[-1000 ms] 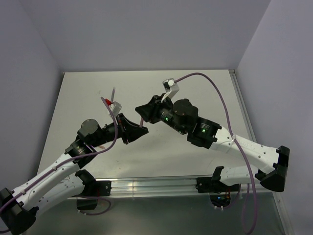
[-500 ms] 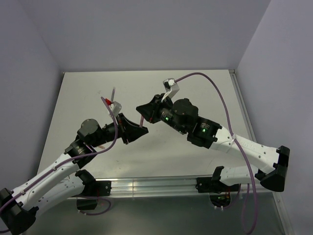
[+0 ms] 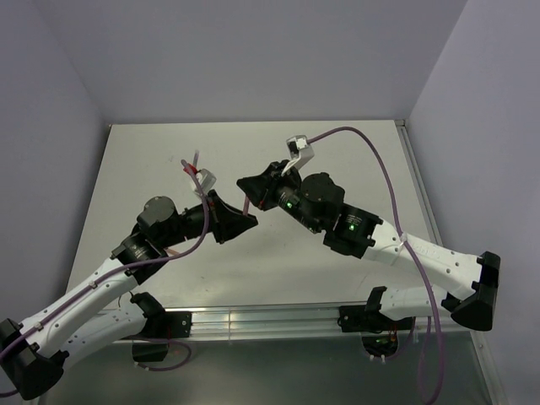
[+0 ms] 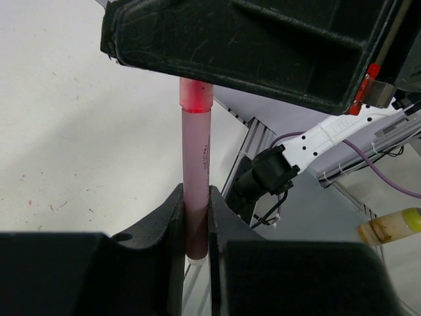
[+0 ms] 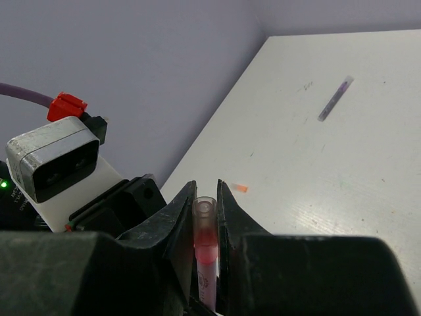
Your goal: Insert the pens into the pen caps
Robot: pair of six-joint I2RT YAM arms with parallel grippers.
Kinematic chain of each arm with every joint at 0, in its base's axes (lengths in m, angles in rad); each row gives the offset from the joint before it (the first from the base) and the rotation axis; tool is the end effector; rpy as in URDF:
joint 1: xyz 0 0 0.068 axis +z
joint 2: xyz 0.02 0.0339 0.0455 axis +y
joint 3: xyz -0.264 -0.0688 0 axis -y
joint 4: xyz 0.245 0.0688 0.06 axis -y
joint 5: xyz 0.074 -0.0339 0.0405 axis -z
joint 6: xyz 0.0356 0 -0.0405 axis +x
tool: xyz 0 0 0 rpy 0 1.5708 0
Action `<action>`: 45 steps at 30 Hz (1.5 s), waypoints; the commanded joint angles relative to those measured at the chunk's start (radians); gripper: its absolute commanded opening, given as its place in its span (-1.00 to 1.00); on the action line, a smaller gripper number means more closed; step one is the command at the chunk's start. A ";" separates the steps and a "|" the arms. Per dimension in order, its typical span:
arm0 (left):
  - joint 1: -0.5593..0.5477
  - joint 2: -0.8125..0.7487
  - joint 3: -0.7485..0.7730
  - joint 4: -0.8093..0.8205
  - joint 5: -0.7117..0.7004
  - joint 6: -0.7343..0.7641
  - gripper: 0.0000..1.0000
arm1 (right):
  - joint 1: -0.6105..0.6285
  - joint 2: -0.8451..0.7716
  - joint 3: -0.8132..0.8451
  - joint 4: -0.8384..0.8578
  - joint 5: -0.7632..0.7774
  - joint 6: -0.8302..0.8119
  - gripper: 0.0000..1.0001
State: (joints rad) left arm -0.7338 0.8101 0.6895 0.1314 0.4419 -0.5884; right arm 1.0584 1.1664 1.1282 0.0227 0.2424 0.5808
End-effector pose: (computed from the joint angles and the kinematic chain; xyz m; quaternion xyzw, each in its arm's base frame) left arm 0.1343 -0.1416 0.3360 0.2052 0.6731 -0.5475 0.4529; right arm 0.1407 0.2327 0.4051 -0.0849 0.7073 0.4502 0.5383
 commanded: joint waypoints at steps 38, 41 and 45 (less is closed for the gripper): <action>0.002 0.060 0.309 0.071 -0.224 0.148 -0.99 | 0.221 0.019 -0.182 -0.115 -0.147 0.080 -1.00; 0.002 0.052 0.308 0.073 -0.239 0.153 -0.99 | 0.224 0.019 -0.191 -0.136 -0.127 0.086 -1.00; 0.004 0.037 0.304 0.073 -0.264 0.156 -0.99 | 0.224 0.032 -0.189 -0.165 -0.120 0.085 -1.00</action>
State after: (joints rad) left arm -0.7647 0.8654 0.8665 -0.2108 0.4294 -0.4377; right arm 1.1584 1.1366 1.0073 0.1398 0.3889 0.5926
